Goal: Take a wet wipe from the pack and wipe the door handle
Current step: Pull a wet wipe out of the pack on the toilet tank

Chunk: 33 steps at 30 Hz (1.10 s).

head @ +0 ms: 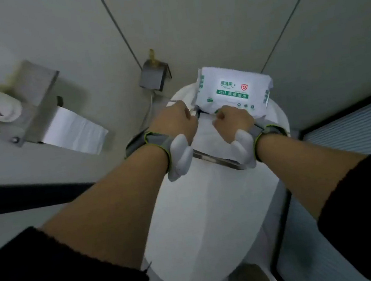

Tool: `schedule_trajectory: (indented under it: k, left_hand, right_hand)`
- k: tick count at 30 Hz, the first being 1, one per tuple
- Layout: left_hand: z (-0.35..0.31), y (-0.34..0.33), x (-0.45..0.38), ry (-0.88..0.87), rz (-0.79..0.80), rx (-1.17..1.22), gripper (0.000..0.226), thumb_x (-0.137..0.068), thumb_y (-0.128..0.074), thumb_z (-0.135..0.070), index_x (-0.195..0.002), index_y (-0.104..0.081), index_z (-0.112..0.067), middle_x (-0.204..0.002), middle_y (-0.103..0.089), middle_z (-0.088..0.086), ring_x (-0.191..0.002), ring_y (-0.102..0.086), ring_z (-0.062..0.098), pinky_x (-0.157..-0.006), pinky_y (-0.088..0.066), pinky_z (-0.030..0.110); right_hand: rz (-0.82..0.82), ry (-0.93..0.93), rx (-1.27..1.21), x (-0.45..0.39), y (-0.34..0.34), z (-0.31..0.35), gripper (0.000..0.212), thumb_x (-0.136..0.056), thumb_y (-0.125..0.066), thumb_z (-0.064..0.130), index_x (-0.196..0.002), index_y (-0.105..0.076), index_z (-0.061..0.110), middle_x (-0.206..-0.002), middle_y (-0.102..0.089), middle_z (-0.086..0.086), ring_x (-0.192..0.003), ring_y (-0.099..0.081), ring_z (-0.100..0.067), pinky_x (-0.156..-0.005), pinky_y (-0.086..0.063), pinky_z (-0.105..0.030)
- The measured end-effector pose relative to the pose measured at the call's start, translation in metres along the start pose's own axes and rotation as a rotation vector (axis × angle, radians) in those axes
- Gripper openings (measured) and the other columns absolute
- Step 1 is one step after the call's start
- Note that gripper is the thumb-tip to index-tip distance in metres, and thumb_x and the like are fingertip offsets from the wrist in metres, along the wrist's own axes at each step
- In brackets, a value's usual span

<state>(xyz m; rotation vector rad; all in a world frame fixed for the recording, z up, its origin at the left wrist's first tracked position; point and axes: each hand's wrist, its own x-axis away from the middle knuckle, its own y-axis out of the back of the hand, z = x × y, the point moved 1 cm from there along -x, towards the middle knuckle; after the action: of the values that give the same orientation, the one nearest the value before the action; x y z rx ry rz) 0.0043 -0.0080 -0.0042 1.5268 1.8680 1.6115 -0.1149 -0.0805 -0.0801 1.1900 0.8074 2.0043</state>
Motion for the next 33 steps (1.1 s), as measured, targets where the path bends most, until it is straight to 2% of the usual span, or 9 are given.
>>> schedule_trajectory:
  k: [8, 12, 16, 20, 23, 26, 29, 31, 33]
  left_hand:
    - [0.021, -0.045, -0.018, 0.055, 0.058, -0.043, 0.027, -0.092, -0.047, -0.027, -0.110, -0.055, -0.009, -0.114, -0.062, 0.014, -0.093, -0.055, 0.027, -0.068, -0.033, 0.028]
    - [0.035, -0.057, -0.016, 0.073, 0.081, -0.028, 0.028, -0.092, -0.047, -0.030, -0.108, -0.056, -0.009, -0.111, -0.063, 0.013, -0.083, -0.049, 0.024, -0.068, -0.035, 0.028]
    - [0.043, -0.054, -0.011, 0.095, 0.074, -0.029, 0.031, -0.091, -0.046, -0.033, -0.112, -0.056, -0.012, -0.115, -0.063, 0.010, -0.098, -0.057, 0.028, -0.070, -0.036, 0.029]
    - [0.048, -0.033, -0.004, 0.102, 0.037, -0.032, 0.030, -0.091, -0.047, -0.031, -0.113, -0.057, -0.013, -0.118, -0.063, 0.011, -0.103, -0.057, 0.029, -0.072, -0.034, 0.027]
    - [0.048, -0.006, 0.006, 0.105, -0.001, -0.055, 0.031, -0.091, -0.048, -0.033, -0.114, -0.057, -0.014, -0.120, -0.063, 0.010, -0.107, -0.057, 0.030, -0.075, -0.033, 0.027]
    - [0.053, 0.036, 0.024, 0.097, -0.054, -0.041, 0.029, -0.092, -0.048, -0.028, -0.110, -0.058, -0.008, -0.117, -0.063, 0.015, -0.103, -0.058, 0.032, -0.072, -0.035, 0.027]
    - [0.065, 0.082, 0.048, 0.099, -0.133, -0.025, 0.029, -0.093, -0.046, -0.027, -0.113, -0.056, -0.007, -0.117, -0.061, 0.016, -0.103, -0.057, 0.031, -0.073, -0.038, 0.029]
    - [0.071, 0.103, 0.059, 0.111, -0.185, -0.036, 0.030, -0.093, -0.046, -0.029, -0.113, -0.055, -0.009, -0.117, -0.062, 0.015, -0.104, -0.057, 0.032, -0.077, -0.043, 0.032]
    - [0.086, 0.133, 0.081, 0.116, -0.263, -0.034, 0.030, -0.092, -0.047, -0.030, -0.112, -0.056, -0.010, -0.117, -0.063, 0.014, -0.104, -0.058, 0.032, -0.079, -0.044, 0.033]
  right_hand:
    - [0.026, 0.087, 0.080, -0.022, -0.045, -0.026, 0.053, -0.089, -0.052, 0.029, -0.137, -0.039, 0.011, -0.144, -0.041, -0.017, -0.130, -0.040, -0.036, -0.106, -0.036, -0.041]
    - [-0.008, 0.021, 0.034, -0.021, -0.051, -0.028, 0.039, -0.084, -0.055, 0.020, -0.120, -0.044, 0.009, -0.131, -0.048, -0.019, -0.118, -0.048, -0.038, -0.092, -0.046, -0.046]
    - [0.108, 0.066, 0.119, -0.015, -0.044, -0.033, 0.025, -0.081, -0.049, 0.021, -0.101, -0.055, 0.008, -0.116, -0.060, -0.019, -0.107, -0.056, -0.038, -0.092, -0.050, -0.046]
    - [-0.053, 0.012, 0.178, -0.014, -0.046, -0.009, 0.015, -0.072, -0.054, 0.024, -0.085, -0.058, 0.019, -0.110, -0.059, -0.017, -0.112, -0.048, -0.039, -0.092, -0.041, -0.050]
    - [-0.172, 0.034, 0.138, -0.012, -0.036, 0.016, 0.012, -0.057, -0.050, 0.030, -0.056, -0.038, 0.028, -0.063, -0.044, 0.001, -0.084, -0.048, -0.031, -0.071, -0.025, -0.041]
    - [-0.190, 0.174, 0.047, -0.001, -0.012, 0.055, 0.015, -0.055, -0.045, 0.030, -0.051, -0.030, 0.027, -0.050, -0.031, 0.006, -0.050, -0.037, -0.018, -0.060, -0.020, -0.026]
    - [-0.118, 0.302, -0.027, 0.021, 0.014, 0.106, 0.007, -0.067, -0.051, 0.028, -0.073, -0.050, 0.024, -0.063, -0.056, -0.001, -0.068, -0.062, -0.031, -0.053, -0.032, -0.018]
    - [-0.109, 0.360, -0.034, 0.031, 0.026, 0.130, 0.029, -0.078, -0.054, 0.024, -0.106, -0.057, 0.017, -0.095, -0.068, -0.014, -0.091, -0.065, -0.036, -0.062, -0.035, -0.025]
    - [-0.108, 0.448, -0.024, 0.056, 0.038, 0.166, 0.029, -0.083, -0.053, 0.024, -0.109, -0.058, 0.010, -0.108, -0.067, -0.019, -0.099, -0.063, -0.038, -0.067, -0.035, -0.029]
